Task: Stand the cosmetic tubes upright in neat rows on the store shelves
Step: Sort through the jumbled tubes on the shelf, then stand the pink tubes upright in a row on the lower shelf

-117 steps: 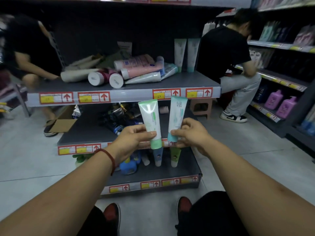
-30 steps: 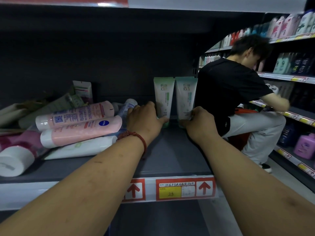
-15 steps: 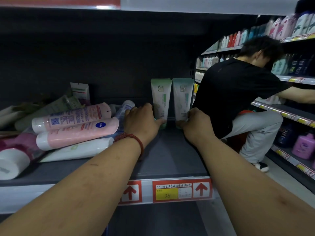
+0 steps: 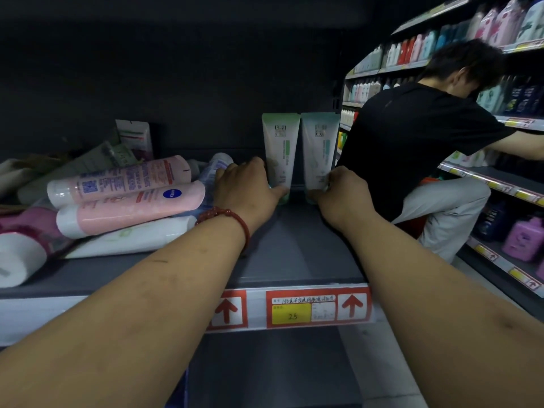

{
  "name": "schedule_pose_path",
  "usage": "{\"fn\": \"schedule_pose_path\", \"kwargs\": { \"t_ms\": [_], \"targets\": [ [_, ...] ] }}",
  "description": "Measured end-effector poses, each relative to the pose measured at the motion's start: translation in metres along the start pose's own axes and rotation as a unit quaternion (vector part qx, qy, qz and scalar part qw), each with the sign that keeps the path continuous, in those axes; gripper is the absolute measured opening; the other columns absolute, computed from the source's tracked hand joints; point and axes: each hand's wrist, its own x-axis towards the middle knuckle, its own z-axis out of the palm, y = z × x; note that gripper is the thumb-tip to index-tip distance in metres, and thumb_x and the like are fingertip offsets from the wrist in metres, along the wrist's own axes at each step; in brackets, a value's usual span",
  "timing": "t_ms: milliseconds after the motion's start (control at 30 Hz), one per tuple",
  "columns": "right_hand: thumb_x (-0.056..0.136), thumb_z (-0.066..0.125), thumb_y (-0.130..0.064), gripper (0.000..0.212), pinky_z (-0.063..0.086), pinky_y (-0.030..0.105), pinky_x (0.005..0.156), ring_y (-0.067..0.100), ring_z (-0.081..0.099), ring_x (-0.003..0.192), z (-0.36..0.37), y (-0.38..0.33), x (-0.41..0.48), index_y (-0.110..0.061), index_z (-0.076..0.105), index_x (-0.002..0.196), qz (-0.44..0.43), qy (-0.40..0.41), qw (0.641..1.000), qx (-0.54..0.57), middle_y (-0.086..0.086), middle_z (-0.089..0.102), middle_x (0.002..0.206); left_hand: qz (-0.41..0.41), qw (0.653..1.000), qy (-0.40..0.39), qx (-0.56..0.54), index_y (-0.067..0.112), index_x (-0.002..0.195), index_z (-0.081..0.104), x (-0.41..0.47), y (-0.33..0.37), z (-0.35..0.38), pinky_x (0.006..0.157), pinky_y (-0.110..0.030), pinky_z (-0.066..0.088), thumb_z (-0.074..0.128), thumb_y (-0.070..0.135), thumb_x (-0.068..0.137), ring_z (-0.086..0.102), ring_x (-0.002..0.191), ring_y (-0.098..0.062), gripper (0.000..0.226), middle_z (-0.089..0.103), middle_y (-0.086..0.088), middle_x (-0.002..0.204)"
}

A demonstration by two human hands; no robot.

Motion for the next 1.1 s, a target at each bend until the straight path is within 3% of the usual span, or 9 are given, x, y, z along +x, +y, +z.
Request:
{"fn": "schedule_pose_path", "kwargs": {
  "t_ms": [267, 400, 567, 767, 967, 1100],
  "targets": [
    [0.080, 0.080, -0.023, 0.058, 0.047, 0.028, 0.076, 0.029, 0.059, 0.111, -0.008, -0.004, -0.006, -0.001, 0.047, 0.123, 0.045, -0.011, 0.999, -0.010, 0.014, 0.060, 0.123, -0.002, 0.999, 0.021, -0.047, 0.013, 0.120, 0.059, -0.005, -0.001, -0.005, 0.097, -0.044, 0.047, 0.075, 0.054, 0.076, 0.056, 0.117, -0.031, 0.063, 0.059, -0.011, 0.124],
    [0.084, 0.077, -0.027, 0.061, 0.041, 0.028, 0.075, 0.031, 0.057, 0.111, -0.025, -0.014, -0.020, 0.000, 0.045, 0.128, 0.028, -0.043, 0.996, -0.067, 0.015, 0.059, 0.122, -0.002, 0.998, -0.039, -0.042, 0.006, 0.129, 0.053, -0.011, 0.000, -0.028, 0.100, -0.043, 0.046, 0.073, 0.045, 0.082, 0.051, 0.122, -0.034, 0.064, 0.053, -0.017, 0.132],
    [0.085, 0.072, -0.020, 0.058, 0.048, 0.033, 0.091, 0.030, 0.056, 0.118, -0.046, -0.046, -0.058, -0.006, 0.047, 0.136, -0.036, -0.078, 0.982, -0.170, 0.013, 0.056, 0.133, 0.065, 0.992, -0.103, -0.046, 0.007, 0.134, 0.050, -0.035, 0.001, -0.079, 0.100, -0.039, 0.048, 0.076, 0.033, 0.083, 0.055, 0.121, -0.031, 0.063, 0.056, -0.015, 0.133],
    [0.084, 0.072, -0.027, 0.061, 0.052, 0.040, 0.093, 0.029, 0.055, 0.115, -0.075, -0.091, -0.113, -0.013, 0.046, 0.137, -0.086, -0.098, 0.956, -0.262, 0.012, 0.053, 0.130, 0.097, 0.979, -0.173, -0.051, 0.015, 0.141, 0.046, -0.086, 0.003, -0.130, 0.105, -0.034, 0.043, 0.074, 0.031, 0.085, 0.049, 0.124, -0.027, 0.064, 0.046, -0.010, 0.137],
    [0.086, 0.072, -0.031, 0.059, 0.050, 0.038, 0.092, 0.029, 0.055, 0.116, -0.088, -0.125, -0.165, -0.013, 0.045, 0.136, -0.101, -0.102, 0.951, -0.274, 0.011, 0.052, 0.131, 0.153, 0.973, -0.163, -0.050, 0.013, 0.142, 0.046, -0.127, -0.019, -0.170, 0.110, -0.032, 0.036, 0.072, 0.029, 0.086, 0.041, 0.135, -0.026, 0.063, 0.042, -0.010, 0.147],
    [0.086, 0.071, -0.032, 0.059, 0.049, 0.041, 0.096, 0.029, 0.054, 0.119, -0.086, -0.145, -0.195, -0.013, 0.045, 0.136, -0.118, -0.103, 0.949, -0.273, 0.011, 0.051, 0.135, 0.159, 0.977, -0.136, -0.024, 0.014, 0.140, 0.048, -0.147, -0.045, -0.192, 0.109, -0.038, 0.037, 0.071, 0.031, 0.086, 0.042, 0.130, -0.029, 0.061, 0.047, -0.011, 0.137]
  ]
}}
